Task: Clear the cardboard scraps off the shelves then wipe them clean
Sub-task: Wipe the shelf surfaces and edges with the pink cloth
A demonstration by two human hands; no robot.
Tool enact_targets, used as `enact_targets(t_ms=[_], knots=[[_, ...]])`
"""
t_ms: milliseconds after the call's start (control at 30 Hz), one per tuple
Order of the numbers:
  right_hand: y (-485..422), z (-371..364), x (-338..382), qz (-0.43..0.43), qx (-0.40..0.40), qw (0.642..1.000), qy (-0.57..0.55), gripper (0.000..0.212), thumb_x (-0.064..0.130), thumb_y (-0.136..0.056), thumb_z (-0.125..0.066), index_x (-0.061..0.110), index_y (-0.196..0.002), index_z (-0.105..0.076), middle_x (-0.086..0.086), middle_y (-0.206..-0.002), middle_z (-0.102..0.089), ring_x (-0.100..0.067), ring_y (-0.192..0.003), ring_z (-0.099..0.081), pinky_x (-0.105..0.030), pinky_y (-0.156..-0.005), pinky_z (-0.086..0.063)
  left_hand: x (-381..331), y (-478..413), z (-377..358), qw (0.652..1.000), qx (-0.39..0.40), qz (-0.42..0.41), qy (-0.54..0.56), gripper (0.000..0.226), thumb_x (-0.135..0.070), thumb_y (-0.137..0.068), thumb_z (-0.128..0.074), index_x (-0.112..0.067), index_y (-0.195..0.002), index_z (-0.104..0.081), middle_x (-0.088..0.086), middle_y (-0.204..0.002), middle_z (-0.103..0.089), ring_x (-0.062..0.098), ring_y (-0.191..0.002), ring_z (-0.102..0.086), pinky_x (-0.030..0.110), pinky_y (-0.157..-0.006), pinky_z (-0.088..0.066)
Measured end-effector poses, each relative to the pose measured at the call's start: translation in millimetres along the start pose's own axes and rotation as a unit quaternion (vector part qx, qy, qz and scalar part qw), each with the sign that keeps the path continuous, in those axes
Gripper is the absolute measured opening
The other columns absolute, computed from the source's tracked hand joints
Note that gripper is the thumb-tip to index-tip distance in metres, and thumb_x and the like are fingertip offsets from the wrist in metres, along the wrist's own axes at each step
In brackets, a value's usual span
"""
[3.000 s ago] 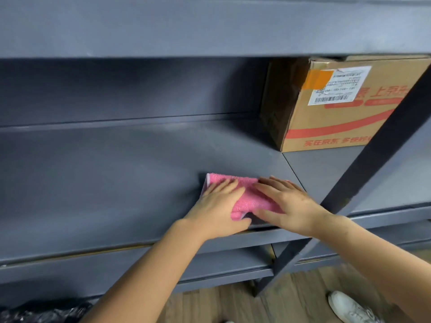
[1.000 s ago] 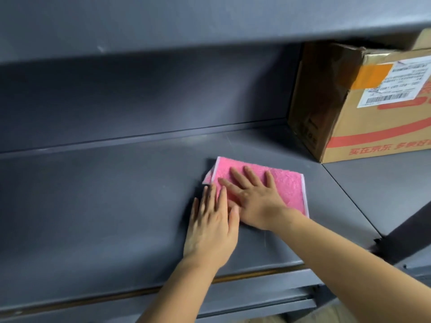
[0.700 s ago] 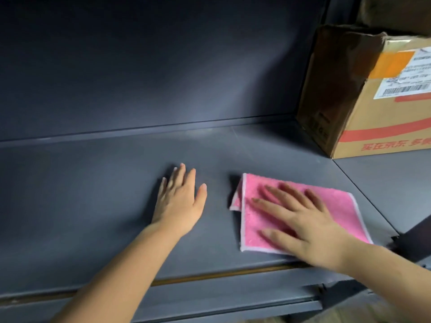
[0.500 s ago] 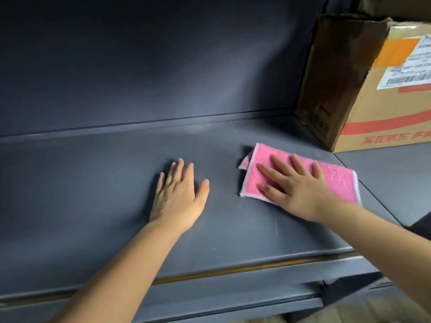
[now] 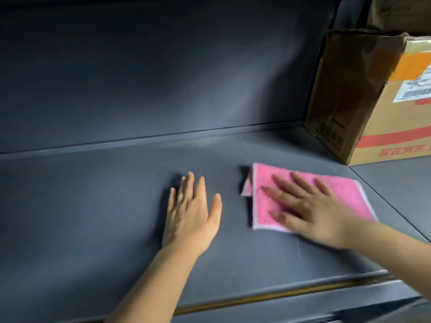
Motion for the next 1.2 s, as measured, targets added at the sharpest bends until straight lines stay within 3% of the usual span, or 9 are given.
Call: enact_targets(t_ms=[67, 167, 300, 433, 533, 667, 767, 867, 1200], knots=[[-23, 7, -20, -0.066, -0.016, 0.998, -0.012, 0.082, 0.086, -0.057, 0.013, 0.057, -0.133, 0.017, 0.016, -0.155, 0.018, -0.02, -0.146, 0.012, -0.049, -0.116, 0.003, 0, 0, -1, 1.0, -0.001, -0.002, -0.007, 0.056, -0.038, -0.096, -0.021, -0.016, -0.145, -0.006, 0.004, -0.156, 0.003, 0.013, -0.143, 0.004, 0.032, -0.116, 0.006], [-74, 22, -30, -0.14, -0.029, 0.99, -0.01, 0.059, 0.062, -0.092, -0.013, 0.044, -0.145, 0.005, 0.008, -0.158, 0.011, -0.027, -0.147, 0.007, -0.054, -0.116, -0.003, 2, 0, -2, 1.0, 0.002, -0.005, -0.016, 0.056, -0.039, -0.096, -0.021, -0.017, -0.145, -0.005, 0.004, -0.156, 0.004, 0.012, -0.143, 0.005, 0.032, -0.115, 0.006], [-117, 29, -5, -0.15, -0.019, 0.988, -0.019, 0.059, 0.059, -0.093, -0.017, 0.04, -0.147, 0.0, 0.005, -0.159, 0.01, -0.03, -0.146, 0.006, -0.057, -0.114, -0.004, 3, -2, -2, 1.0, 0.005, -0.007, -0.021, 0.056, -0.04, -0.096, -0.02, -0.017, -0.145, -0.005, 0.003, -0.156, 0.005, 0.012, -0.143, 0.006, 0.032, -0.115, 0.007], [-101, 29, 31, -0.052, -0.005, 0.999, -0.008, 0.057, 0.059, -0.093, -0.016, 0.043, -0.146, 0.0, 0.008, -0.159, 0.009, -0.028, -0.146, 0.005, -0.052, -0.114, -0.004, 3, -1, -2, 1.0, 0.007, -0.01, -0.026, 0.057, -0.042, -0.095, -0.015, -0.017, -0.145, -0.005, 0.003, -0.156, 0.006, 0.012, -0.143, 0.007, 0.031, -0.115, 0.008], [-68, 28, 18, -0.015, -0.036, 0.999, 0.002, 0.055, 0.059, -0.093, -0.017, 0.047, -0.144, -0.005, 0.015, -0.158, 0.001, -0.019, -0.145, -0.006, -0.043, -0.114, -0.012, 3, -1, -3, 0.999, 0.002, -0.012, -0.029, 0.071, -0.048, -0.08, -0.001, -0.018, -0.145, -0.005, 0.002, -0.156, 0.006, 0.011, -0.143, 0.007, 0.031, -0.115, 0.009], [-69, 28, -31, -0.111, -0.081, 0.99, 0.019, 0.057, 0.06, -0.092, -0.019, 0.045, -0.145, -0.006, 0.012, -0.158, -0.008, -0.02, -0.143, -0.014, -0.037, -0.112, -0.016, 4, -2, -4, 1.0, -0.014, -0.012, -0.02, 0.096, -0.056, -0.06, 0.016, -0.019, -0.145, -0.009, 0.002, -0.156, 0.004, 0.011, -0.143, 0.006, 0.031, -0.115, 0.008], [-102, 29, -47, -0.169, -0.095, 0.981, -0.013, 0.06, 0.056, -0.094, -0.019, 0.031, -0.148, -0.01, 0.002, -0.158, -0.011, -0.023, -0.144, -0.011, -0.039, -0.115, -0.011, 4, -2, -5, 1.0, -0.018, -0.014, -0.021, 0.1, -0.055, -0.055, 0.018, -0.019, -0.145, -0.008, 0.002, -0.156, 0.005, 0.01, -0.143, 0.008, 0.03, -0.114, 0.01], [-133, 30, -36, -0.167, -0.094, 0.981, -0.025, 0.061, 0.052, -0.094, -0.02, 0.024, -0.148, -0.012, -0.004, -0.158, -0.008, -0.026, -0.145, -0.006, -0.042, -0.117, -0.007, 3, -2, -4, 0.999, -0.017, -0.016, -0.027, 0.099, -0.055, -0.056, 0.018, -0.019, -0.145, -0.006, 0.002, -0.156, 0.007, 0.011, -0.142, 0.009, 0.03, -0.113, 0.012], [-160, 36, 21, -0.136, -0.075, 0.987, -0.03, 0.06, 0.053, -0.094, -0.02, 0.028, -0.147, -0.014, -0.007, -0.158, -0.004, -0.032, -0.145, -0.001, -0.048, -0.116, -0.006, -1, 5, 1, 0.998, -0.067, -0.016, -0.013, 0.095, -0.053, -0.059, 0.017, -0.016, -0.145, 0.0, 0.002, -0.155, 0.01, 0.012, -0.142, 0.011, 0.026, -0.106, 0.018]])
Point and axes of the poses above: each hand's wrist, its own y-axis away from the middle knuckle, its own z-axis out of the back of the hand, x = y × z, the point moved 2 cm from there along -y, towards the middle knuckle
